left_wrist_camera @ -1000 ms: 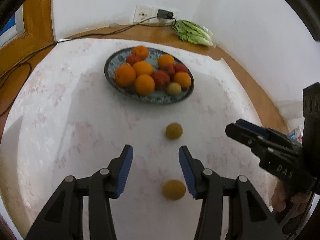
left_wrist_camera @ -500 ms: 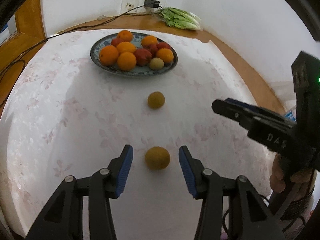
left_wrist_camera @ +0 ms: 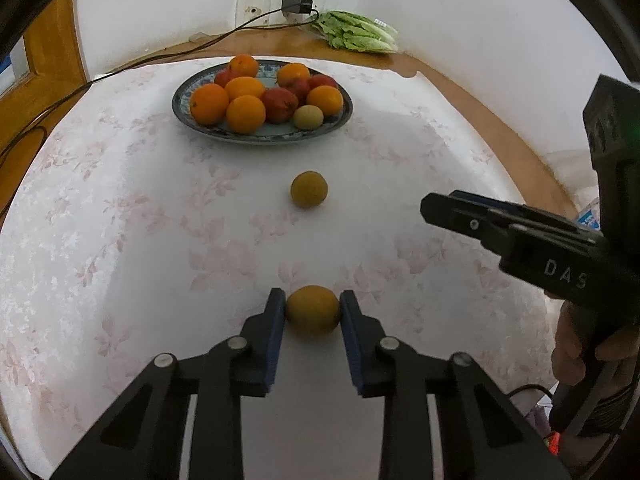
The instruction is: Organize fruits
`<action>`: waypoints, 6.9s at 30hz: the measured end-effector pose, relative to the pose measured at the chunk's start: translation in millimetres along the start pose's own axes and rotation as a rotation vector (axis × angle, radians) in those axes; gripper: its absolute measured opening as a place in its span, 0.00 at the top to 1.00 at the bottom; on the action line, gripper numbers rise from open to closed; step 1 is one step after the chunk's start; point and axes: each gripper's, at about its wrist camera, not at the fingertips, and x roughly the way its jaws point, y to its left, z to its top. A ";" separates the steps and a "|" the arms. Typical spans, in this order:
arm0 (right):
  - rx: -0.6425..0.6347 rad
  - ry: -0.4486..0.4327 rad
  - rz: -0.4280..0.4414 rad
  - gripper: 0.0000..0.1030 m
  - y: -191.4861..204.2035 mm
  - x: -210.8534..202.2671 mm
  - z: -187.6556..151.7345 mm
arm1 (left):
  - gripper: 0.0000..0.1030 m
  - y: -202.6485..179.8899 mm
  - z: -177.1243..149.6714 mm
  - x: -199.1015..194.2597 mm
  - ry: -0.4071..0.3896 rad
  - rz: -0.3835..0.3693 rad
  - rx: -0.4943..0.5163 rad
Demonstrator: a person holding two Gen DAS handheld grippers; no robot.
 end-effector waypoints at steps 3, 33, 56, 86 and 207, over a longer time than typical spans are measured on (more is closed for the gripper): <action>-0.003 0.002 0.003 0.61 1.8 1.6 0.7 | 0.72 5.7 1.8 -0.8 -0.007 0.002 -0.016; -0.108 0.016 0.101 0.61 60.3 48.2 20.6 | 0.72 76.1 23.4 -5.7 -0.071 0.096 -0.181; -0.140 0.009 0.063 0.76 63.4 58.4 26.8 | 0.72 84.8 33.0 -7.8 -0.083 0.090 -0.192; -0.117 -0.063 0.062 0.76 42.3 34.2 60.9 | 0.72 64.4 93.7 -11.2 -0.164 0.078 -0.139; -0.009 0.000 0.020 0.43 29.2 44.6 44.0 | 0.28 63.2 77.7 14.7 -0.095 0.200 -0.149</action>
